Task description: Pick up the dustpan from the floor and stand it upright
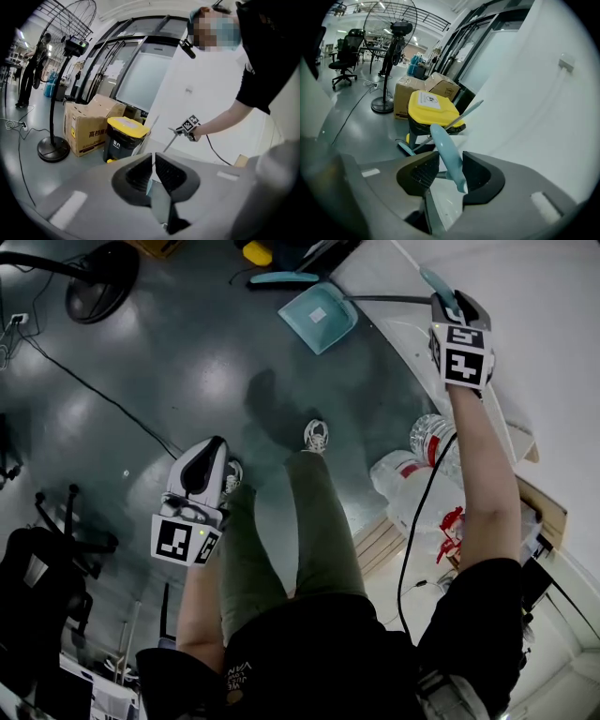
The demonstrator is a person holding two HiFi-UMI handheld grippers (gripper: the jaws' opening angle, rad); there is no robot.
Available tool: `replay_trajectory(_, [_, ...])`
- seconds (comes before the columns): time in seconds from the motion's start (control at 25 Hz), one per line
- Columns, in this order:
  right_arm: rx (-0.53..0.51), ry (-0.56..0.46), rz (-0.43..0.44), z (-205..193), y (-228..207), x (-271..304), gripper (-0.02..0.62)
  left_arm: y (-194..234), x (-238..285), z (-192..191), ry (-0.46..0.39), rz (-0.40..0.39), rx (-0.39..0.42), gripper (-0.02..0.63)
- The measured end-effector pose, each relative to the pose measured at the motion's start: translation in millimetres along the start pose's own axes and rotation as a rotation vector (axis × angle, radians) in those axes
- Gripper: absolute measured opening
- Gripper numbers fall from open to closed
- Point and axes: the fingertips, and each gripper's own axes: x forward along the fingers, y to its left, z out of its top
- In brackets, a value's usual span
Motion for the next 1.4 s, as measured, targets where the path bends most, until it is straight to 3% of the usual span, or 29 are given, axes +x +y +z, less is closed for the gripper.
replay_trajectory(0.32, [0.022,0.034,0.079,-1.2,43.4,-21.8,0.151,0.1,-23.9,28.7,-0.008,-0.030,0.046,0.074])
replay_trajectory(0.56, [0.069,0.018,0.087,3.2,51.8,-43.3,0.179,6.5,-39.1,46.7,-0.008,-0.038,0.072,0.074])
replay_trajectory(0.76, [0.179,-0.052,0.048,10.5,43.1,-82.8,0.179,3.0,-34.8,70.8,-0.028,-0.075,0.087,0.074])
replay_trajectory(1.04, [0.531,-0.232,-0.015,27.7,31.1,-176.0,0.177,-18.4,-27.7,125.3,-0.072,-0.187,0.143,0.074])
replay_trajectory(1.4, [0.594,-0.398,-0.075,54.7,36.3,-291.5,0.173,-58.2,-45.7,182.0,-0.122,-0.333,0.217,0.074])
